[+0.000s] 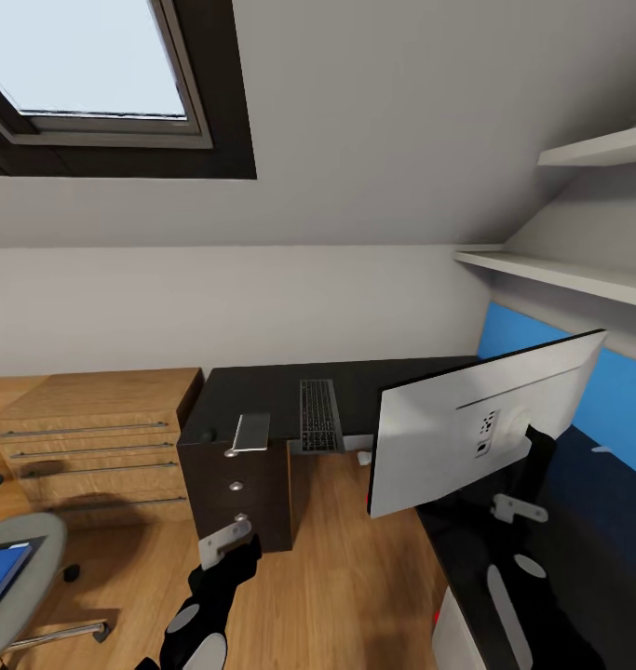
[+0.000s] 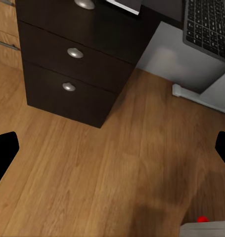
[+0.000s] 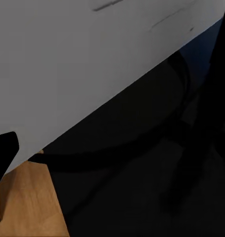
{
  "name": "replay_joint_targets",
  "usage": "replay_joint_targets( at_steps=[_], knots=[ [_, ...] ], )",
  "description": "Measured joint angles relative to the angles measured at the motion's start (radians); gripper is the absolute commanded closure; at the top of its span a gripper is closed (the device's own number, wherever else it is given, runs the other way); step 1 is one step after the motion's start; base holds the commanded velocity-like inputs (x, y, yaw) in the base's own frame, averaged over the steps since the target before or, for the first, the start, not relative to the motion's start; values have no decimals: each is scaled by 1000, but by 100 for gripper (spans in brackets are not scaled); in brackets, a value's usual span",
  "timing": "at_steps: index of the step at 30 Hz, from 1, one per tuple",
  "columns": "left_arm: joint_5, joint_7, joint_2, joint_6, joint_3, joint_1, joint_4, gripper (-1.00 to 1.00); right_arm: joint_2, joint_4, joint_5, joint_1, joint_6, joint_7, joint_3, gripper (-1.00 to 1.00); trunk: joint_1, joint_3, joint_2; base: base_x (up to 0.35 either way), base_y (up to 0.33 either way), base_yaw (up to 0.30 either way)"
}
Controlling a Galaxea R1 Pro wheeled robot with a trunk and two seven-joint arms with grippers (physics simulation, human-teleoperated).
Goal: In the bedroom, organize the workspace by keeping the computer under the desk, ensuring the monitor is on the desk, placing the keyboard on the desk next to the monitor, placing the mouse on the desk next to the keyboard, moving the folder from the swivel chair onto the desk next to the mouse, stacking the notebook on top of the folder with the pen on top of the notebook, and positioning the swivel chair next to the desk.
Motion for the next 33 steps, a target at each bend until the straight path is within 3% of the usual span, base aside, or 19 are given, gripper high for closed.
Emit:
replay_joint_targets(
  at_steps=[10,17,25,26,33],
  knots=[
    [0,0,9,0,0,0,-20,-100,-33,214,2,-93,-115,-2,-1,-100,0,0,0,0,0,0],
    [2,0,52,1,-1,0,-61,-100,-89,472,2,-213,-223,-4,-1,-100,0,0,0,0,0,0],
    [3,0,62,1,-3,0,-76,-100,-117,728,2,-336,-351,-6,0,-100,0,0,0,0,0,0],
    [3,0,64,1,-9,0,-91,-100,-142,797,0,-366,-373,-7,-1,-100,0,0,0,0,0,0],
    [3,0,66,1,-25,1,-105,-100,-170,829,-4,-379,-385,-7,-1,-100,0,0,0,0,0,0]
  ],
)
